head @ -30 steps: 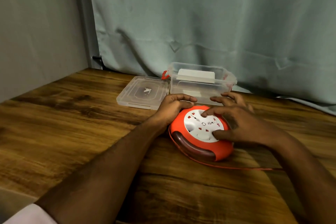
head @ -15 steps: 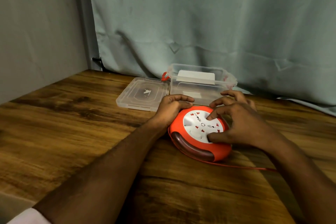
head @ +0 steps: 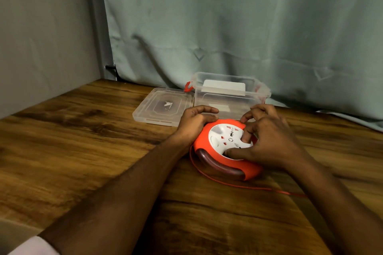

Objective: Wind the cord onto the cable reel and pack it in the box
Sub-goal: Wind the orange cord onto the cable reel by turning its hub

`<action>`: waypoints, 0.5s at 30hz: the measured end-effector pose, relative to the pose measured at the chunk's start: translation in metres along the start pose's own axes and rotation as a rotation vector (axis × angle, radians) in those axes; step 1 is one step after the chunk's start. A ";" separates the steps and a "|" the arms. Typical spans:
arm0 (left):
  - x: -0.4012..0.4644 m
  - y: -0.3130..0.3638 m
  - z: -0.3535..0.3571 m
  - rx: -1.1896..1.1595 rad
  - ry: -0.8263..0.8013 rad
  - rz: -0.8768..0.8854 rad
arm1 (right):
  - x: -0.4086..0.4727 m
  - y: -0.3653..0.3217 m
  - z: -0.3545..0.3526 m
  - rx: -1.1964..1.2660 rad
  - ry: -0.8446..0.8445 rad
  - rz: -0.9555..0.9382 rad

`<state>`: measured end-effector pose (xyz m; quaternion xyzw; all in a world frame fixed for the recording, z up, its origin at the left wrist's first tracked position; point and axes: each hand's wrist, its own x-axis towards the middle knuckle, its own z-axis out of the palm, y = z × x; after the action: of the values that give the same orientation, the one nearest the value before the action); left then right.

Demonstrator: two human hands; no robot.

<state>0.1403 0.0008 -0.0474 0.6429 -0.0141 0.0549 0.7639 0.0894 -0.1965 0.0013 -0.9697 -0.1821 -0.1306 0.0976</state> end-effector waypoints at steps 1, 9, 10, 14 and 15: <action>-0.001 0.000 0.001 -0.003 0.009 0.003 | 0.000 -0.001 0.002 0.003 0.013 0.018; -0.002 0.002 0.001 0.021 0.036 0.010 | 0.004 -0.006 0.009 0.024 0.069 0.058; -0.002 0.001 0.001 0.026 0.031 0.010 | 0.004 -0.006 0.009 0.022 0.073 0.061; -0.003 0.002 0.000 0.027 0.042 0.010 | 0.002 -0.015 0.014 0.022 0.101 0.123; -0.003 0.003 0.000 0.025 0.051 0.012 | 0.003 -0.018 0.016 0.003 0.114 0.144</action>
<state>0.1367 0.0015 -0.0452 0.6508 0.0023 0.0758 0.7554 0.0887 -0.1754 -0.0107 -0.9711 -0.1063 -0.1778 0.1185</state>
